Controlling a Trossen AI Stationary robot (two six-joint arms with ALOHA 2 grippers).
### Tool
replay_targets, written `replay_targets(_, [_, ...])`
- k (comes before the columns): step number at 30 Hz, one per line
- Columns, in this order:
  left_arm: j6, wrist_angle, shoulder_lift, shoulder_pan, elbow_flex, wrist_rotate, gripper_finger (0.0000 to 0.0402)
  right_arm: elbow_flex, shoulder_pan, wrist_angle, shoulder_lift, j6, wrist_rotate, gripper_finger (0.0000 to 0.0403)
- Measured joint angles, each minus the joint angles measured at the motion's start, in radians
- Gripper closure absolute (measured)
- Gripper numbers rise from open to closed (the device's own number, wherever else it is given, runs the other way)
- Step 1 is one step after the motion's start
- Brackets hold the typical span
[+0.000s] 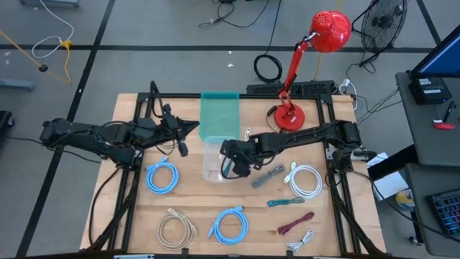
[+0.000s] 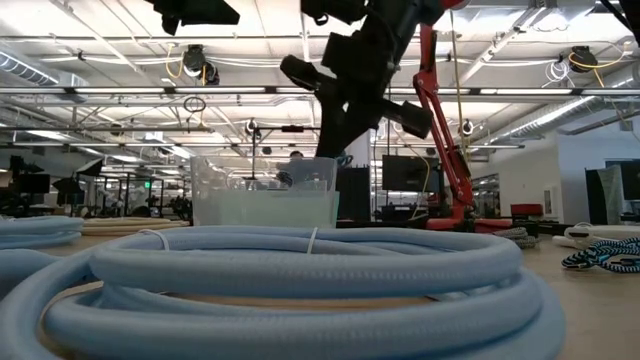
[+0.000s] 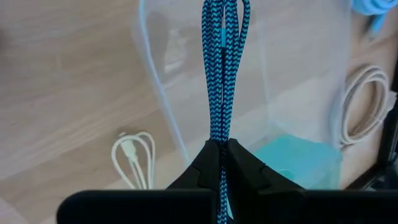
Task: Pick & Place USB Port
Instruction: Put the top blue black tied USB cable into the transparent bin
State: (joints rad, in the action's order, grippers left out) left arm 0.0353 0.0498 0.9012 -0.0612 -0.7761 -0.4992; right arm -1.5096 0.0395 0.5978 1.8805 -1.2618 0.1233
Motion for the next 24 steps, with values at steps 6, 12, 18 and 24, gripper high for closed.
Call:
replay_targets(6, [0.000, 0.000, 0.000, 0.000, 0.000, 0.000, 0.0376, 0.012, 0.001, -0.011, 0.000, -0.008, -0.099, 0.0401])
replay_targets(12, [0.000, 0.000, 0.000, 0.000, 0.000, 0.000, 0.0376, 0.012, 0.008, -0.083, 0.016, -0.043, -0.099, 0.0401])
replay_targets(18, [0.001, 0.000, 0.000, 0.000, 0.000, 0.000, 0.0376, 0.012, 0.005, -0.083, 0.015, -0.062, -0.102, 0.0401])
replay_targets(24, [0.003, 0.000, 0.000, 0.000, 0.000, 0.000, 0.0376, 0.012, -0.014, -0.104, 0.015, -0.021, -0.155, 0.0401])
